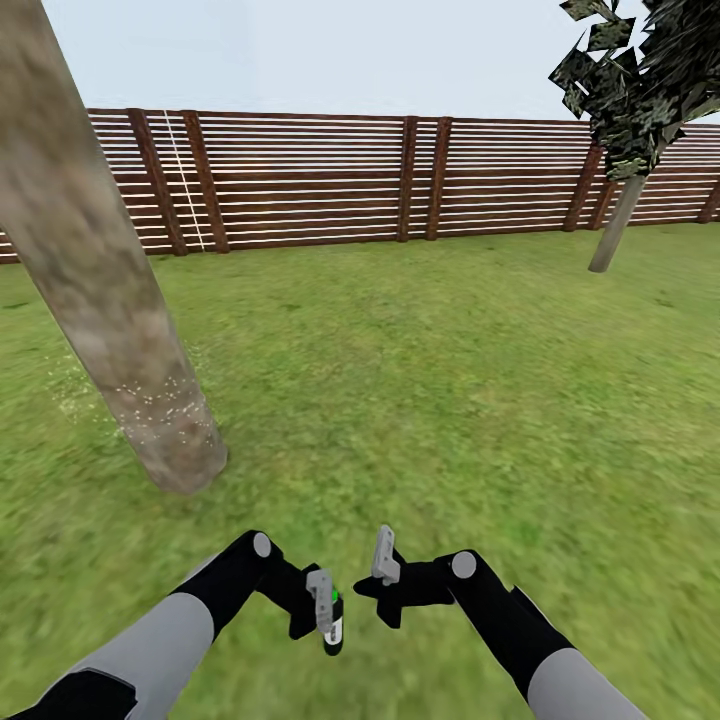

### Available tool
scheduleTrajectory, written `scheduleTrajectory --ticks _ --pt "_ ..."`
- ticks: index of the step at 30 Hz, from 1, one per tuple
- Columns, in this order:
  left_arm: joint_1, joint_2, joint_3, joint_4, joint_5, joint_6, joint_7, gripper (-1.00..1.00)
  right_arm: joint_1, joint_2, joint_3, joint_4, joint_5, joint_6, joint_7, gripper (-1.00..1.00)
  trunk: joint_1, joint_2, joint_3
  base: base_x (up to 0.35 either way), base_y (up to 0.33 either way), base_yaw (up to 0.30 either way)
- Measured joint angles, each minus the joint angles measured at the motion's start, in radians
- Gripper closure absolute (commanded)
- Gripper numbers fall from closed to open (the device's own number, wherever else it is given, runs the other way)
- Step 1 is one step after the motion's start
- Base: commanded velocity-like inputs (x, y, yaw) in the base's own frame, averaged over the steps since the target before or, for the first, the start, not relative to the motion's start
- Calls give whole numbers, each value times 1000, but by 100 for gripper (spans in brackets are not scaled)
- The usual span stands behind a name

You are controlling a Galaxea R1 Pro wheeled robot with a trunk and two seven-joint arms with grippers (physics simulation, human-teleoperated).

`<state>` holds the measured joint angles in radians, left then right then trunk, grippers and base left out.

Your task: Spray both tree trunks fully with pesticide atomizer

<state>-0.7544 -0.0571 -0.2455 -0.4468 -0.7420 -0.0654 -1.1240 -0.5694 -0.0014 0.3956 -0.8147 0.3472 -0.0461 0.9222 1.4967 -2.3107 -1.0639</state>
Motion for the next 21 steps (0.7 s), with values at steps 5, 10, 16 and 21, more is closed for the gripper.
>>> scheduleTrajectory --ticks 5,10,16,21 --pt "0 -14 0 0 10 -3 -1 100 0 0 0 0 0 0 0 100 0 0 0 0 0 0" --pt "0 -17 0 0 40 -6 -4 100 0 0 0 0 0 0 0 100 0 0 0 0 0 0" --pt "0 -18 0 0 43 -6 -5 100 0 0 -1 0 1 0 0 100 0 0 0 0 0 0" --pt "0 -18 -2 0 78 -9 -5 100 -1 0 -1 0 1 0 0 100 0 0 0 0 0 0"
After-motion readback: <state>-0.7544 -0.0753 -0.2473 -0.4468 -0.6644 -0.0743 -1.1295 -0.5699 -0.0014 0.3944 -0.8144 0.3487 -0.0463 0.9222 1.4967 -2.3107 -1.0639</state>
